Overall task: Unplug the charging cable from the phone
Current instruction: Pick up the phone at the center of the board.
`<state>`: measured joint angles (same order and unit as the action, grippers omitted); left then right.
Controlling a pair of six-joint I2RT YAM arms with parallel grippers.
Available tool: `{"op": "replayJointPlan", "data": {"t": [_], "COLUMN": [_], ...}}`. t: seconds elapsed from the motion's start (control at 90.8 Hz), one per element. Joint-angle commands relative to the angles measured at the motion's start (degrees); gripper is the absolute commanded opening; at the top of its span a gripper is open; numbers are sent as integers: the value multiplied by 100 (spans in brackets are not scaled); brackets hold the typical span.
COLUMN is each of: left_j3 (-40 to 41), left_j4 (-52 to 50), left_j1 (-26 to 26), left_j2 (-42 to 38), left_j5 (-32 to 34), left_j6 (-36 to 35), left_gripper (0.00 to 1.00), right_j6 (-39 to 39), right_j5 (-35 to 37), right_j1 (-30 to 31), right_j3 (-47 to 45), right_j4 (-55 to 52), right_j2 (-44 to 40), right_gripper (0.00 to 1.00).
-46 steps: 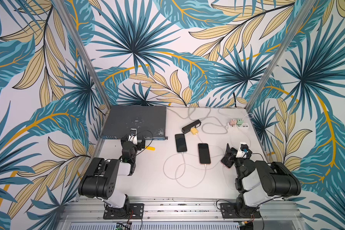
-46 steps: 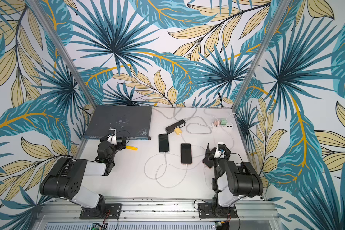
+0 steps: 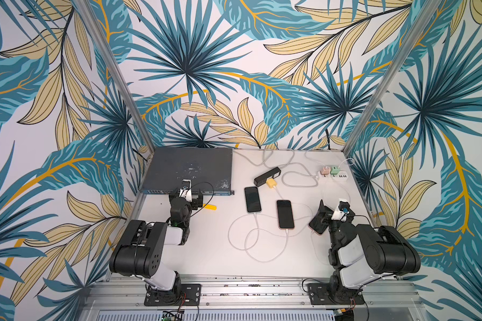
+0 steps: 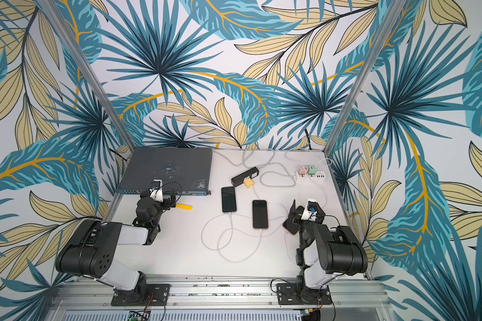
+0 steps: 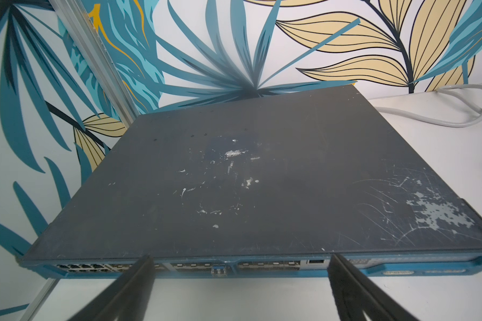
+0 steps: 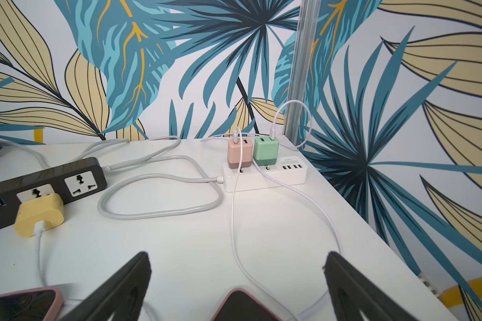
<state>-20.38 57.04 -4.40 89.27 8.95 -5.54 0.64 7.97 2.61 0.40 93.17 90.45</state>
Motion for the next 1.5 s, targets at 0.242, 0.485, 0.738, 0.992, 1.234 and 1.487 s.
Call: {"op": "replayJointPlan", "data": {"t": [0.242, 0.485, 0.738, 0.992, 1.234, 1.487], "left_j3": [-58, -199, -632, -2480, -3478, -4177], "left_j4": [-71, -852, -2389, -5921, -7174, -8469], "left_j1": [27, 19, -17, 93, 115, -301], "left_j2": [24, -568, -1772, -2598, -2845, -2927], "left_j5": [-60, -117, -13, -860, -1666, -1766], "left_j6": [54, 23, 233, 1809, 3124, 3025], "left_gripper": [100, 100, 100, 100, 100, 100], "right_j6": [-11, 27, -406, -1075, -2372, -3378], "right_j5": [-191, -252, 138, -190, -1152, -2854], "right_j1": [2, 2, 11, 11, -31, -175], "right_j3": [-103, -171, 260, 2193, 3393, 4100], "right_j4": [1424, 656, -1295, -5132, -6673, -6956], "right_j2": [69, -843, -2566, -3668, -3916, -3542], "right_gripper": [100, 99, 100, 100, 100, 100]}}
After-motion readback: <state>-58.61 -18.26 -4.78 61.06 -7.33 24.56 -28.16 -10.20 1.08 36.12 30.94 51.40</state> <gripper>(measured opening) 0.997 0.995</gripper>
